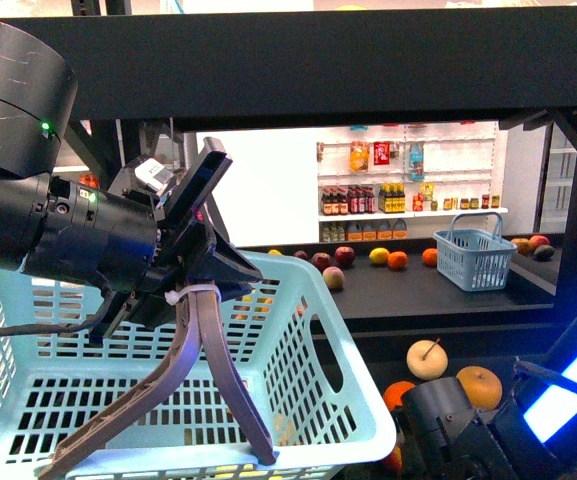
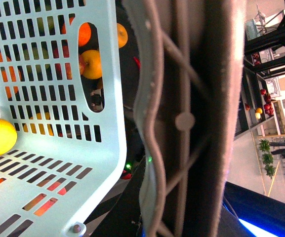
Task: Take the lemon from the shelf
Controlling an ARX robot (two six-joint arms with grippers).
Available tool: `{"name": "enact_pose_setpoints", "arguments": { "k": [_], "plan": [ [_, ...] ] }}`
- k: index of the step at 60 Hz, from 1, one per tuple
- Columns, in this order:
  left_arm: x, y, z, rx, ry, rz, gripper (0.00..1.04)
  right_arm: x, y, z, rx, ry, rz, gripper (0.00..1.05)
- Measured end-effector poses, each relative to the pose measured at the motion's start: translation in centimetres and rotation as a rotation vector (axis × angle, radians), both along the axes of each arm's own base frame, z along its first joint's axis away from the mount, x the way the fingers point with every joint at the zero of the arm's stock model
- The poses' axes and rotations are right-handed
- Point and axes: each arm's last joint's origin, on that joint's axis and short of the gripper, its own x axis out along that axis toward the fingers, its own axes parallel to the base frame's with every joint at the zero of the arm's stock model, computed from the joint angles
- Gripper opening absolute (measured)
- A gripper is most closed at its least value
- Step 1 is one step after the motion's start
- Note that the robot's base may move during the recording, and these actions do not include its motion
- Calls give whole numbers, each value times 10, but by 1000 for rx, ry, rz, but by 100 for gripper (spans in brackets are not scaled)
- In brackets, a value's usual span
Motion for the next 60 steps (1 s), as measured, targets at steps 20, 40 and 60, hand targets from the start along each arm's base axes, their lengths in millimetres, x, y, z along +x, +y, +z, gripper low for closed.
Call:
{"name": "enact_pose_setpoints", "arguments": {
  "k": [20, 40, 60],
  "plan": [
    [0, 0, 0, 0, 0, 0, 14, 8, 18, -18, 31, 36, -28, 102],
    [0, 0, 0, 0, 0, 0, 14, 19, 44, -24, 40, 44, -26, 102],
    [0, 0, 0, 2, -1, 3, 14, 25, 49, -36, 13, 67, -41, 102]
  ]
}}
